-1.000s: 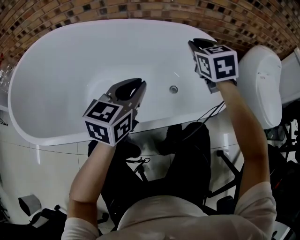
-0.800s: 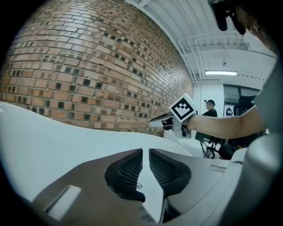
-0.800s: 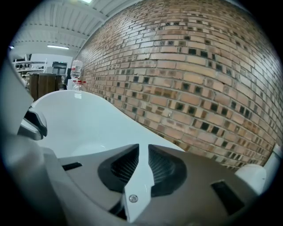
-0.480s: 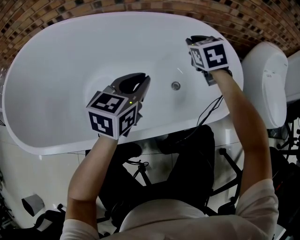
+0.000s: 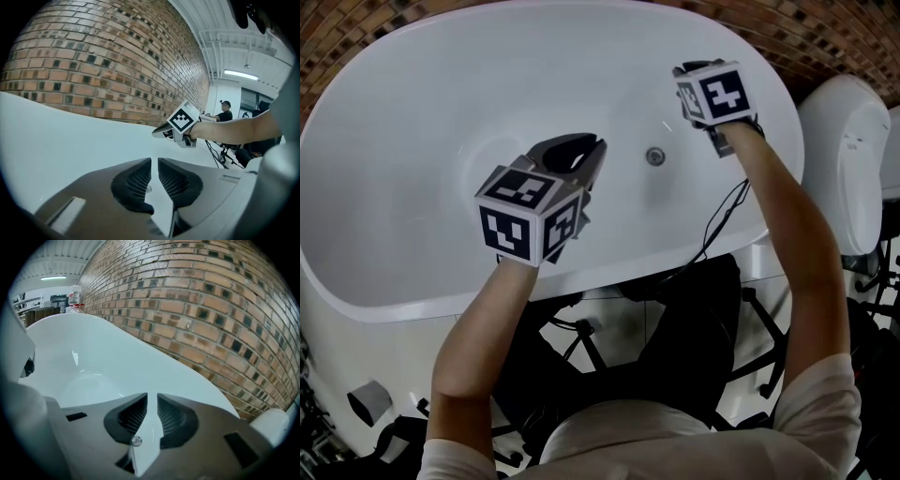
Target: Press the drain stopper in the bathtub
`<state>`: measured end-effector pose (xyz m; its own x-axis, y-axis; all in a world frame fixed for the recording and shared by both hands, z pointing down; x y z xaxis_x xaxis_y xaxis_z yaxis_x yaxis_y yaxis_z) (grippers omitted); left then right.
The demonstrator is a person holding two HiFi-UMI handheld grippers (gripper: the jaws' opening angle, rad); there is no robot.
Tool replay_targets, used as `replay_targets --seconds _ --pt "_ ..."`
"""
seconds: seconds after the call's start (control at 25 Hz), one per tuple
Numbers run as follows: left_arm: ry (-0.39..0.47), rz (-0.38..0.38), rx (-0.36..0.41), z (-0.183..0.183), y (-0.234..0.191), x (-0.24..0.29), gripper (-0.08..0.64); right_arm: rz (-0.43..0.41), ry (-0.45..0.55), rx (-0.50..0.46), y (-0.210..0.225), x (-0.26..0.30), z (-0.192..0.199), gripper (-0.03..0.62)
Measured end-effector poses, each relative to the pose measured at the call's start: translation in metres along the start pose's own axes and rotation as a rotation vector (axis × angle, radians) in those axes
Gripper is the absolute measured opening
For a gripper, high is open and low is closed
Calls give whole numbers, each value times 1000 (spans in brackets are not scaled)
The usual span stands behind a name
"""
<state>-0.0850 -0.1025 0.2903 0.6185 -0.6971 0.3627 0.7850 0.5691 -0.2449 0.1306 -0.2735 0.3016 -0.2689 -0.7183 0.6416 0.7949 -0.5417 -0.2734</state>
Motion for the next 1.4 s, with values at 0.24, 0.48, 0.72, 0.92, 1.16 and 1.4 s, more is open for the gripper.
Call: replay_targets --seconds 0.24,0.48,0.72,0.92,1.16,1.4 --pt "-46 1 -18 12 -12 22 52 -3 -64 15 1 39 21 58" --pt "-102 13 -39 26 -19 42 52 -21 -140 17 -6 74 48 58" --pt "-161 26 -45 38 -26 58 52 -56 -176 20 -21 107 73 58" --pt "-221 26 -29 47 -37 78 52 -96 -191 25 -29 134 90 58" --pt "-312 31 -49 71 -49 102 52 -133 -309 64 -36 158 124 58" --pt "-403 45 -83 102 -60 122 52 -251 -484 41 -45 194 183 57"
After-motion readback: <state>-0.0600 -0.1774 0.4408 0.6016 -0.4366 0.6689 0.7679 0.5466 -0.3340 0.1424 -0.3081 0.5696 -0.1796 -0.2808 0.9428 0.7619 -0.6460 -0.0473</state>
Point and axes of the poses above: the fingertips, and each gripper's own axes: x forward along the fingers, y to its right, z out of its underside, the point moved 8 cm from there along -x, backward along the fingers, and after that the axes turned 4 degrees about y, right-handed, at the moved point
